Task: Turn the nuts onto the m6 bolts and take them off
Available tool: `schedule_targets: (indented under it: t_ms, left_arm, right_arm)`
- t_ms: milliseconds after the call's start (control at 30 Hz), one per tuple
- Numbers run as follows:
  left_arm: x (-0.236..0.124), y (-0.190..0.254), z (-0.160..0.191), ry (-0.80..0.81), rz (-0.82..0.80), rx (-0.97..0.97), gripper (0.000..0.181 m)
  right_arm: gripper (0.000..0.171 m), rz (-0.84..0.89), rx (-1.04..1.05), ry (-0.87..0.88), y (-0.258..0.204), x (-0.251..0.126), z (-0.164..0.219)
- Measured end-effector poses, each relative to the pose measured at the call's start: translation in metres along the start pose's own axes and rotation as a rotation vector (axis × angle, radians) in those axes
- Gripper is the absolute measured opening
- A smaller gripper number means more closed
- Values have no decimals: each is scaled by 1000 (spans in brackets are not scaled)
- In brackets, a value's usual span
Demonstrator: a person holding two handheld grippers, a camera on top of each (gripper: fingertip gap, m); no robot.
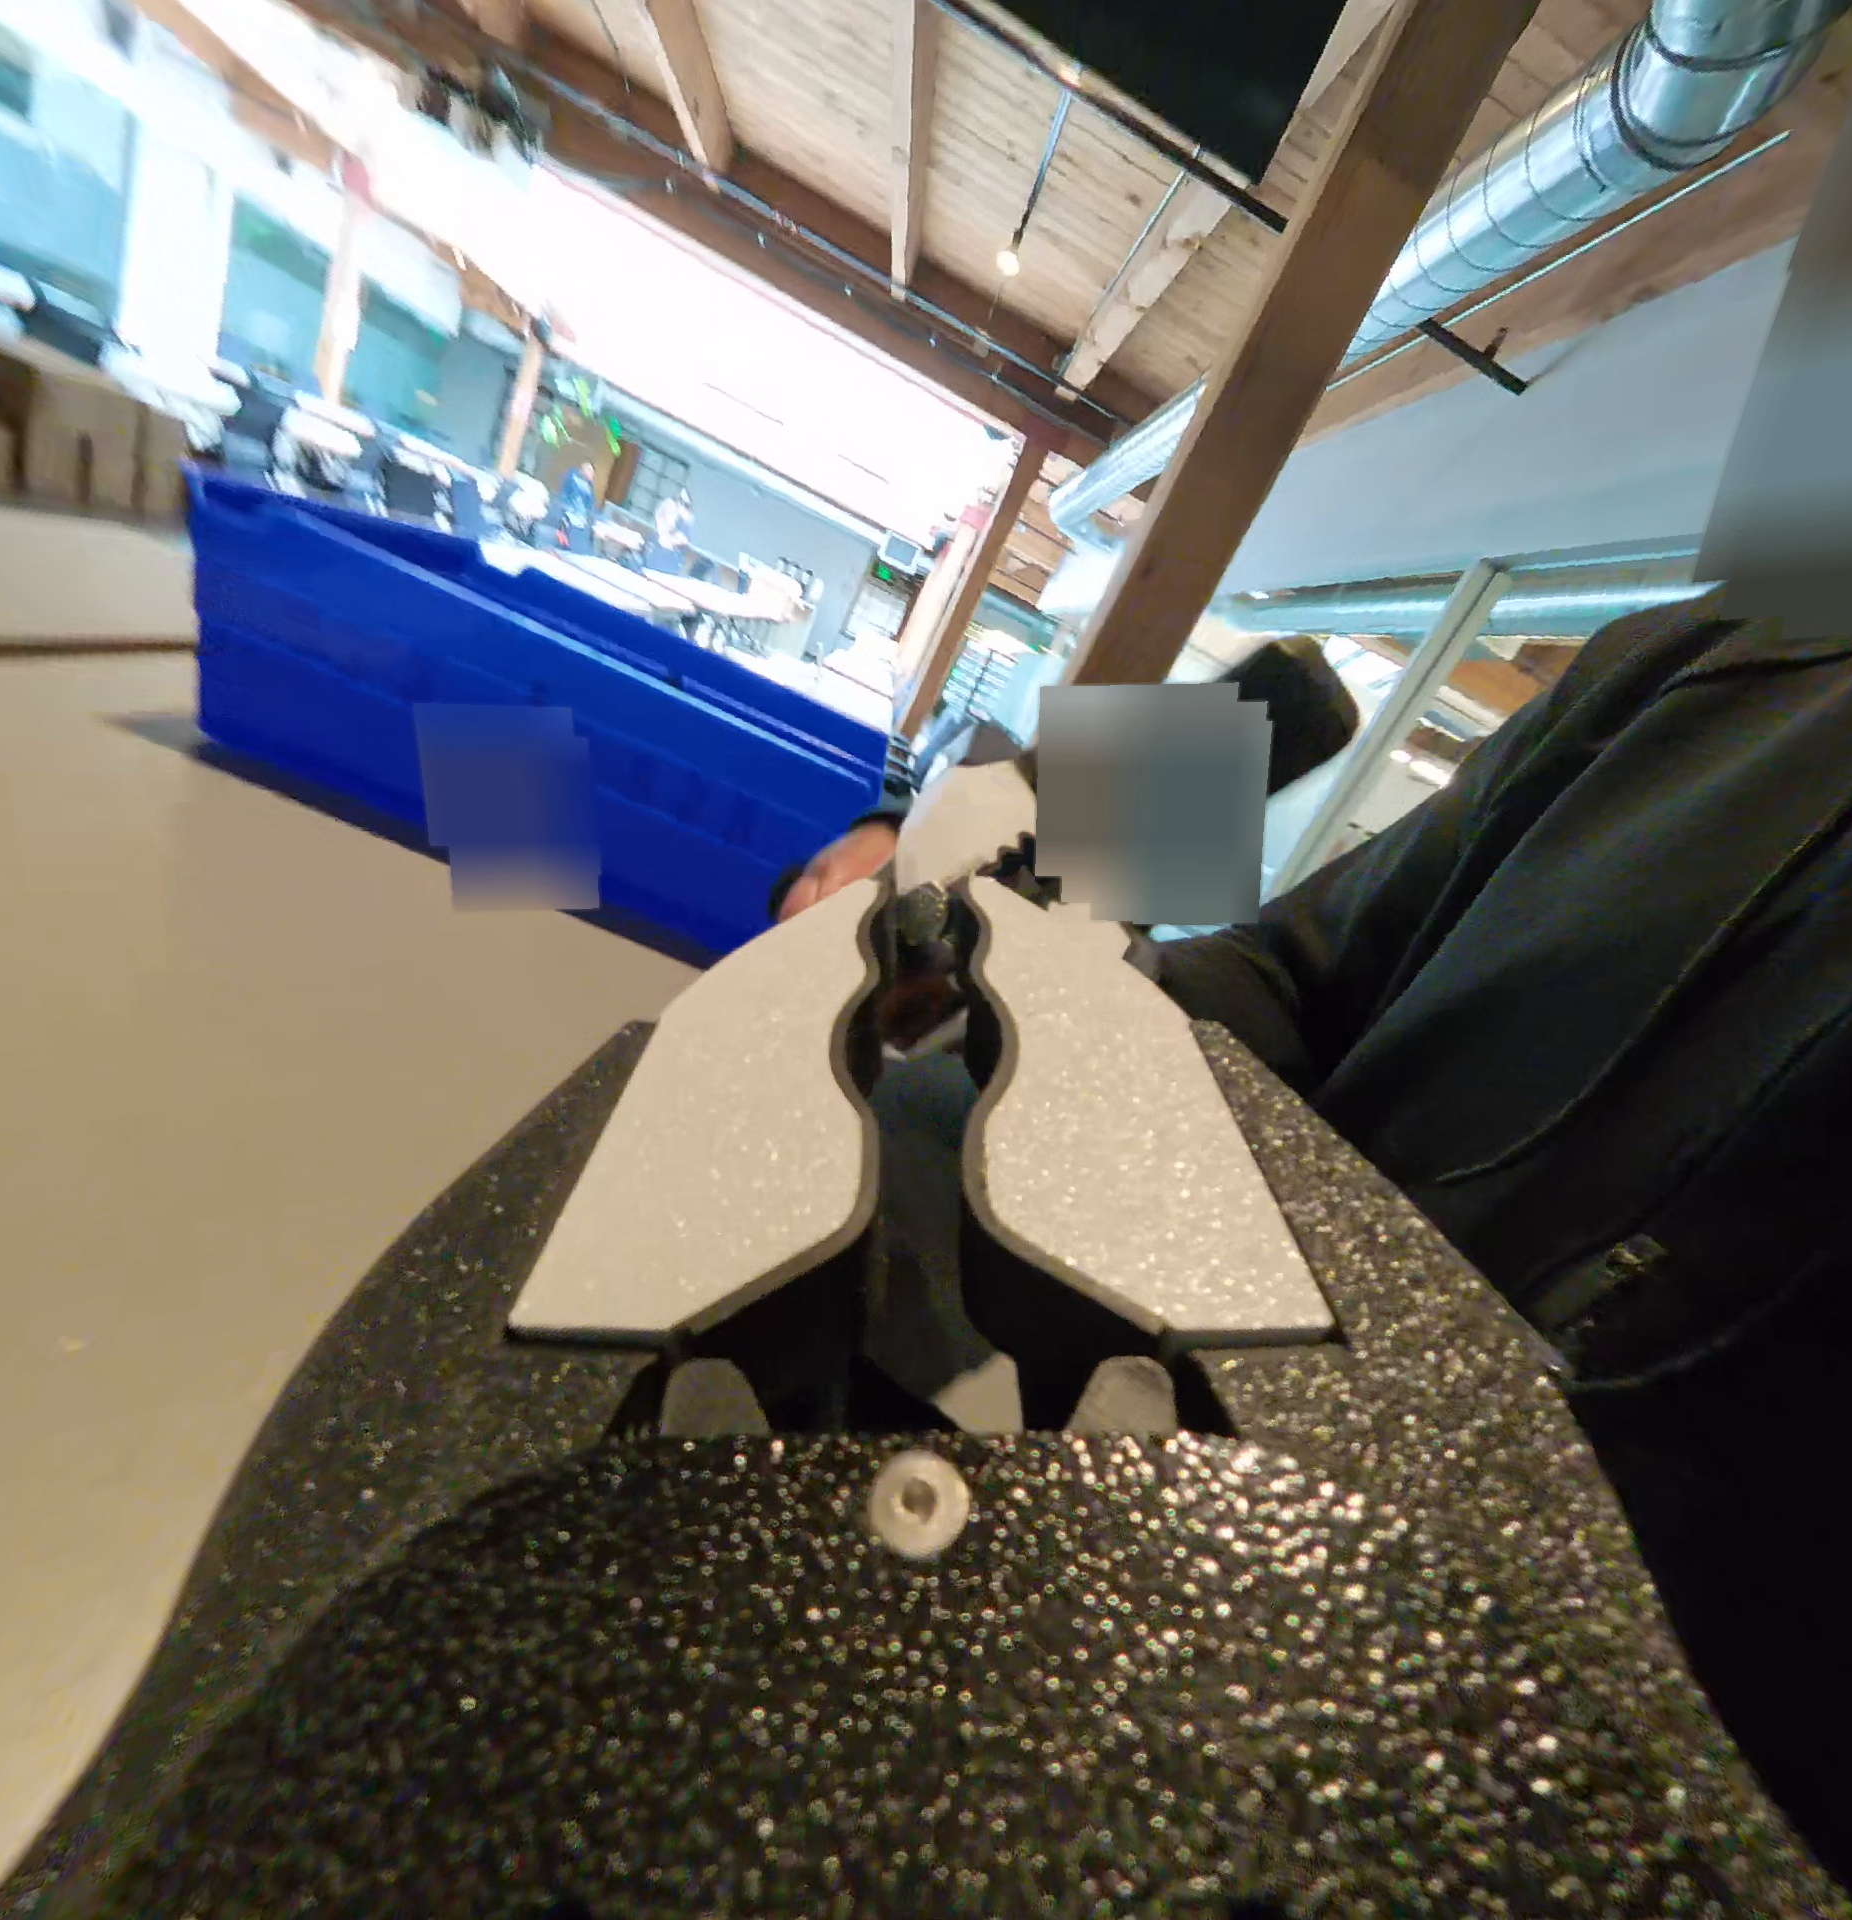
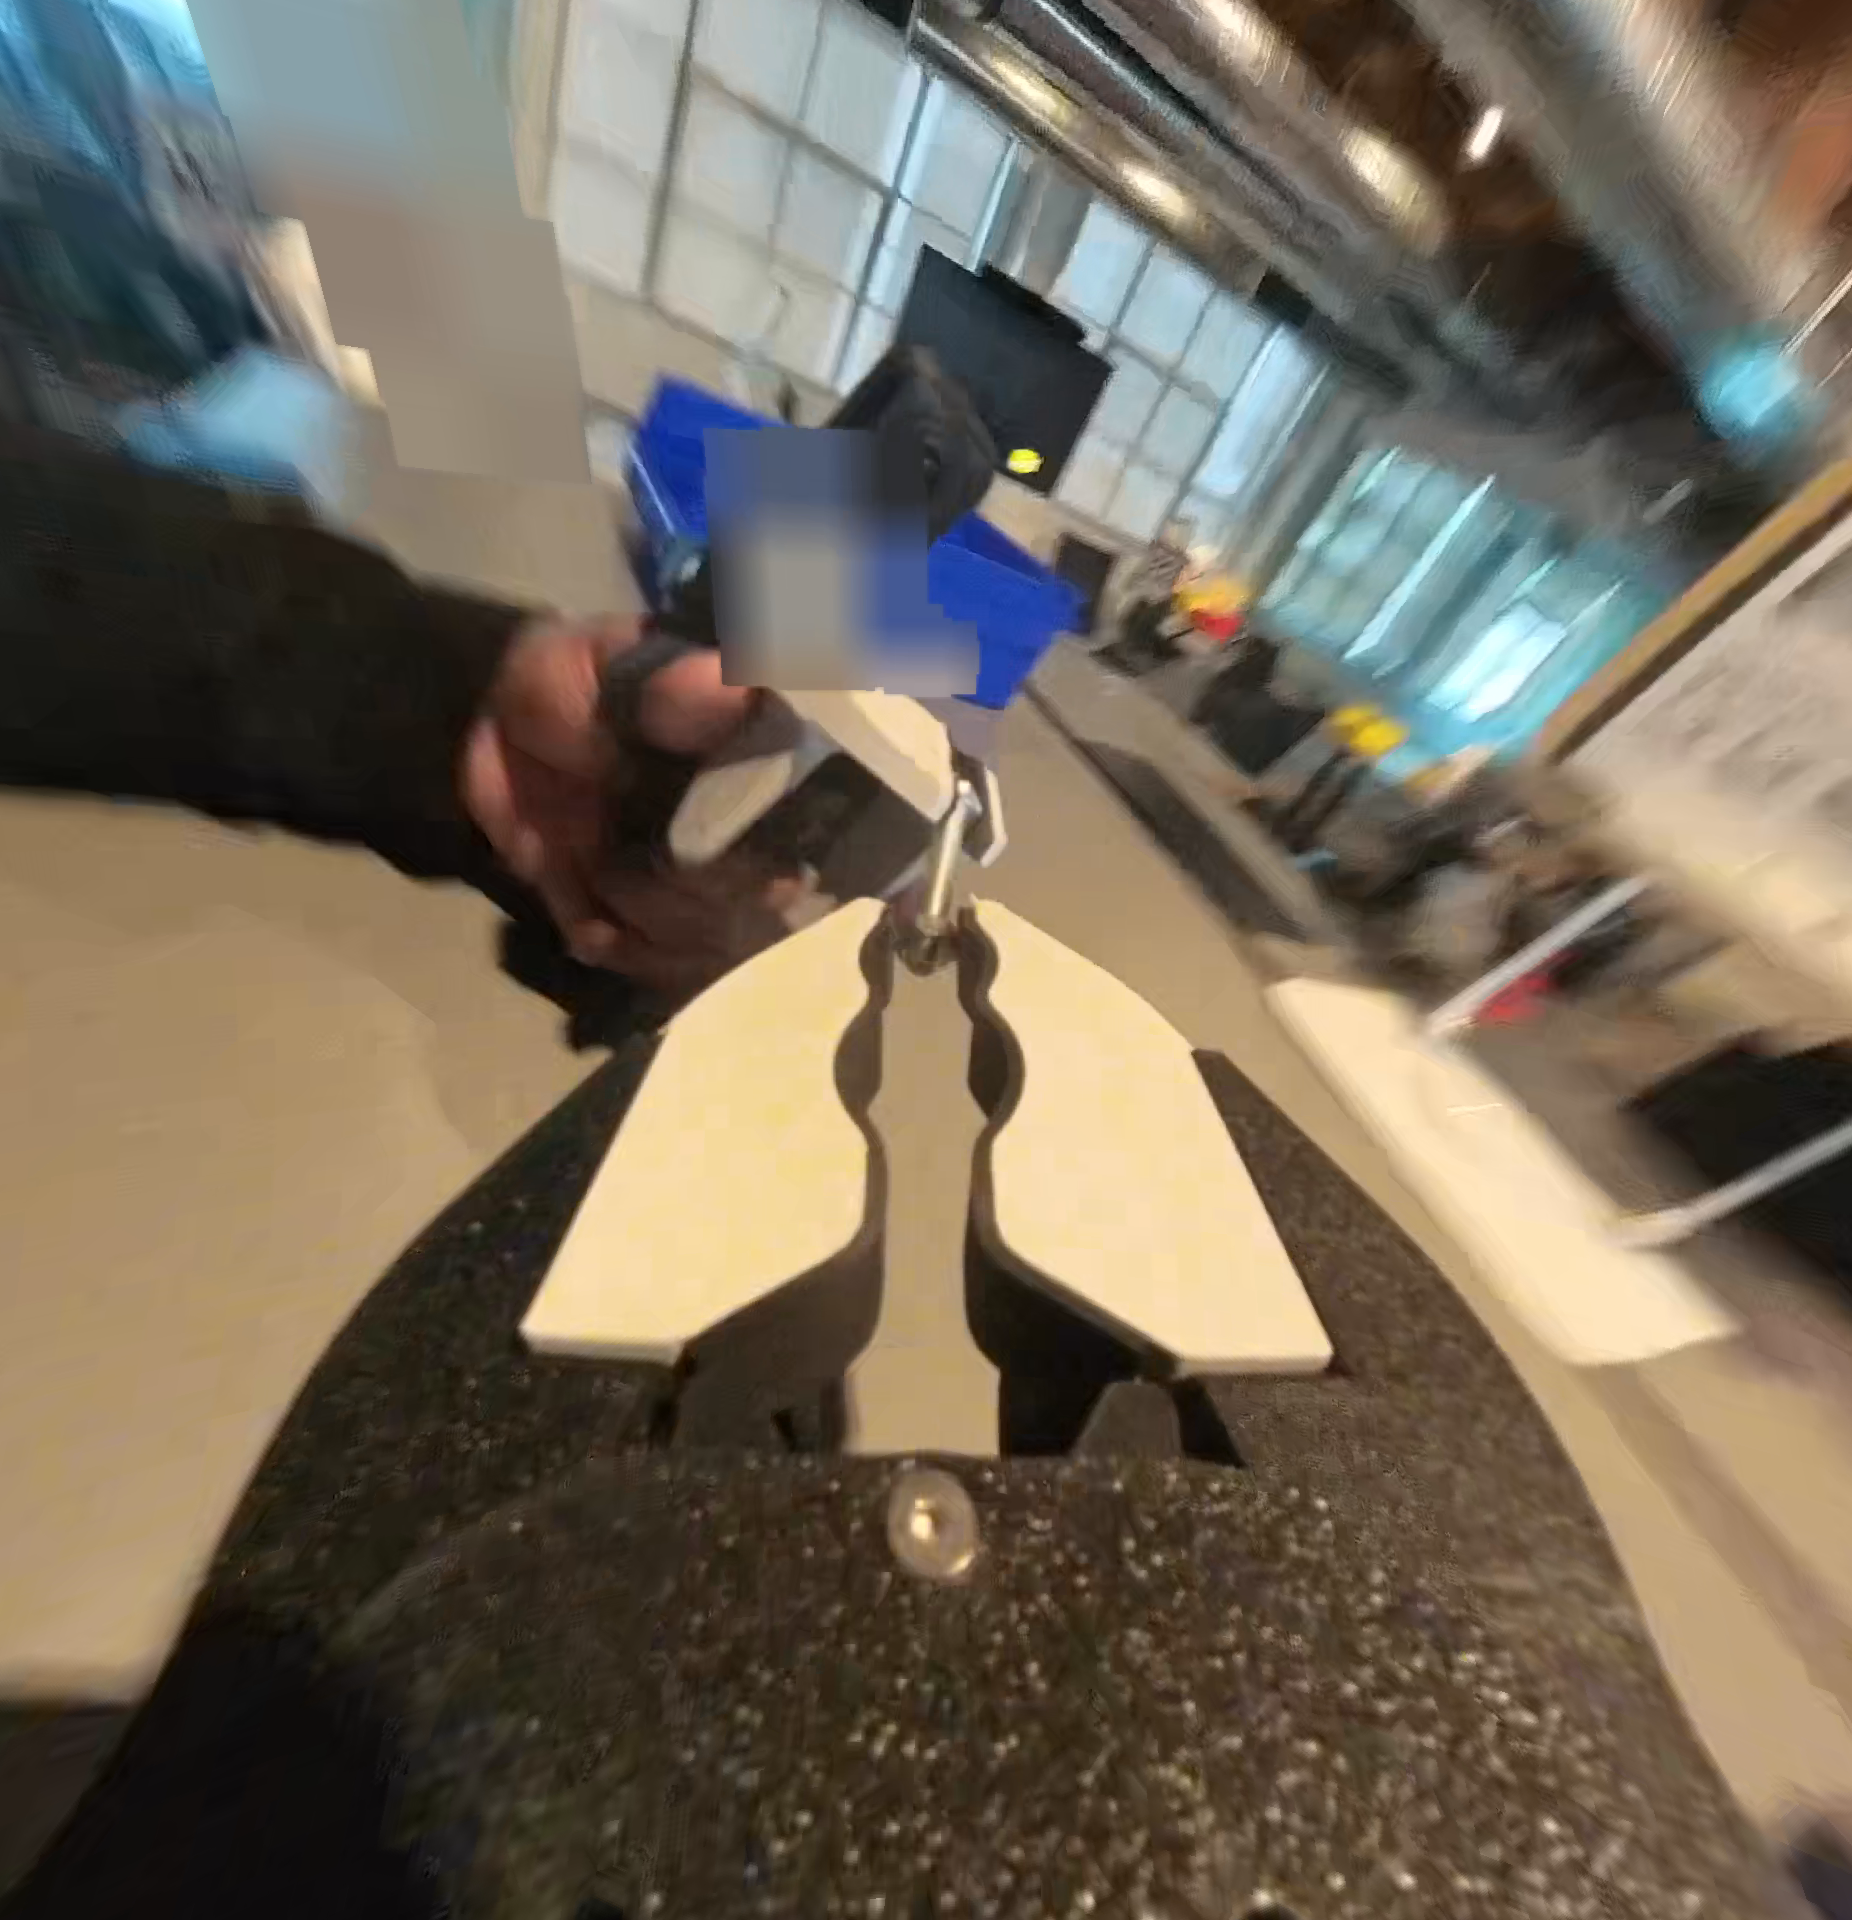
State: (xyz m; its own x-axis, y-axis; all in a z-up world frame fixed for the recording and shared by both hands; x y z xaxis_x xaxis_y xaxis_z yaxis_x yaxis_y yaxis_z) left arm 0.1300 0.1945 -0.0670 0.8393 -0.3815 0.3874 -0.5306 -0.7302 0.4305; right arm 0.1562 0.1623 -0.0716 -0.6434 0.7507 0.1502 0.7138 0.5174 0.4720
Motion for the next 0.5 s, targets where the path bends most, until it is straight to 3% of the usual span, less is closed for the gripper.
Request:
schedule_targets:
  t_ms: [67, 133, 367, 500]
  left_arm:
    - [0, -1, 4, -30, -7, -22, 10]
    - [1, 0, 5, -35, -11, 4, 10]
    - [-3, -2, -13, 105, -49, 218, 10]
    - [-12, 4, -23, 191, -49, 329, 10]
  right_arm:
    - [11, 30, -356, -36, -2, -3, 3]
    - [11, 64, -491, -36, -3, -4, 2]
    - [26, 163, 76, 153, 16, -14, -10]
    - [26, 191, 208, 162, 21, -15, -5]
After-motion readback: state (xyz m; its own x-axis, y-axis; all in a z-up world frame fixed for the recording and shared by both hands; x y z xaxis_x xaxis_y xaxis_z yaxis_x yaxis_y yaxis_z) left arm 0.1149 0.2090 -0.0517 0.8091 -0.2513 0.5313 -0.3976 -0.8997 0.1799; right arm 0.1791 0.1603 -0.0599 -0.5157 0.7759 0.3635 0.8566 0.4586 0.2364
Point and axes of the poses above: each gripper's, where its closed fingertips meet, x out along the fingers, z out of its underside, y = z × x across the jaws, the point moved 2 cm from there along -x, back along the fingers, and after that the axes turned 13 degrees about y, right-handed, at the moved point
